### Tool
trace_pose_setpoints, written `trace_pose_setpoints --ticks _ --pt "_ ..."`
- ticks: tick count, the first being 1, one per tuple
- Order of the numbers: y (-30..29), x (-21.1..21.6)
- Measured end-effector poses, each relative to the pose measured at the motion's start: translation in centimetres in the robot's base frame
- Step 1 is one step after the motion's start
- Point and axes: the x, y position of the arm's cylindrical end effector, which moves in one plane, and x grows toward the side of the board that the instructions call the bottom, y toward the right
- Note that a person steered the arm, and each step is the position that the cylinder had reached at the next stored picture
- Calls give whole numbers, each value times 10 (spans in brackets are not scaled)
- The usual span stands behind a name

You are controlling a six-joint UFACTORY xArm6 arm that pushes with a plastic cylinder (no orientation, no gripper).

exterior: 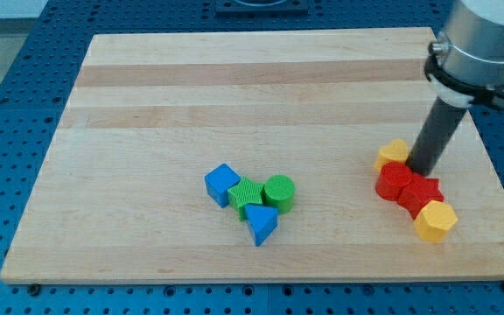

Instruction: Point your arm to the red circle

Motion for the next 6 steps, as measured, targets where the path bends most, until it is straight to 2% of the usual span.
trace_pose_setpoints --ticks 3,5,6 --pt "-72 -50" --pt "-44 -47" --pt "-44 -28"
